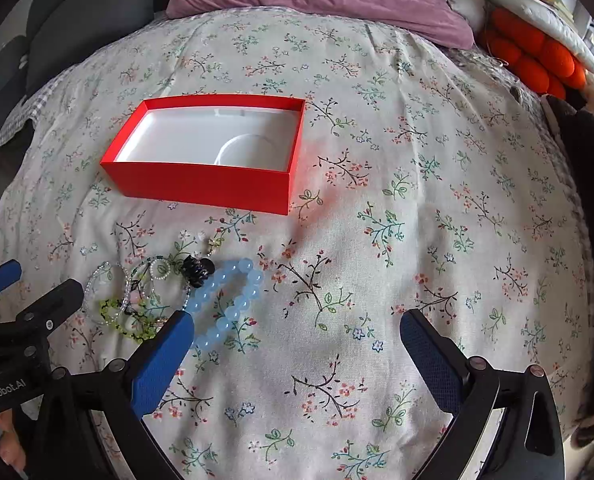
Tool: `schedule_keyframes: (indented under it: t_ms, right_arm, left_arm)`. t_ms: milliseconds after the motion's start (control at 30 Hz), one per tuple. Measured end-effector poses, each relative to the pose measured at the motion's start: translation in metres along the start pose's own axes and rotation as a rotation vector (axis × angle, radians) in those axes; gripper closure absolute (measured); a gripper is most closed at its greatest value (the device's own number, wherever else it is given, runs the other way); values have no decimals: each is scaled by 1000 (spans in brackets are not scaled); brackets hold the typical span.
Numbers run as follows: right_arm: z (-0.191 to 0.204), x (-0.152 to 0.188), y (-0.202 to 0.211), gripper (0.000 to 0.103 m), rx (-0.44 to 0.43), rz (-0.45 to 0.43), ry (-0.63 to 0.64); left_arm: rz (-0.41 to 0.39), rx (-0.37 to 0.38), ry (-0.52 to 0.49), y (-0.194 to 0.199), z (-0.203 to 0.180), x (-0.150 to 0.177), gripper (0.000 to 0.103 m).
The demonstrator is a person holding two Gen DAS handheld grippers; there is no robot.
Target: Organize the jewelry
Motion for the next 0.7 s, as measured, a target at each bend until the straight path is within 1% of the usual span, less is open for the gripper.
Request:
schedule_keyframes:
  t_ms: [200, 267, 400, 500, 533, 633, 700]
  right_arm:
    - [0, 0, -1, 0, 1, 0, 1]
    - [0, 0, -1, 0, 1, 1, 2]
    - [-2, -1, -1, 0, 1, 1, 4]
    - [-4, -2, -2, 0, -2, 7, 4]
    - [-4, -3, -3, 0, -4, 9, 2]
    - [-4, -5, -5, 0, -43, 18, -6]
    - [-4, -6, -7, 0, -71, 25, -14]
  left_arm:
    - [20, 5, 2, 0, 0, 1, 0]
    - [3, 2, 1, 0, 0, 0, 0]
    - [0, 9, 2, 0, 7, -1, 0]
    - [33, 28, 10, -4, 12, -2, 0]
    - [56, 43, 19, -5, 14, -3, 0]
    - [84, 70, 44, -9, 20, -7, 0]
    - [88, 61, 48, -10, 26, -12, 0]
Point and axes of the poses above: each gripper's, at about its wrist camera, not at the fingertips, and y roughly against the way its jaws point, z to its left, x to its underside, the point moved 6 cm from there along -y, roughly the way its jaws point, and after that the axes turned 7 degrees about y, right-handed, at the moved point
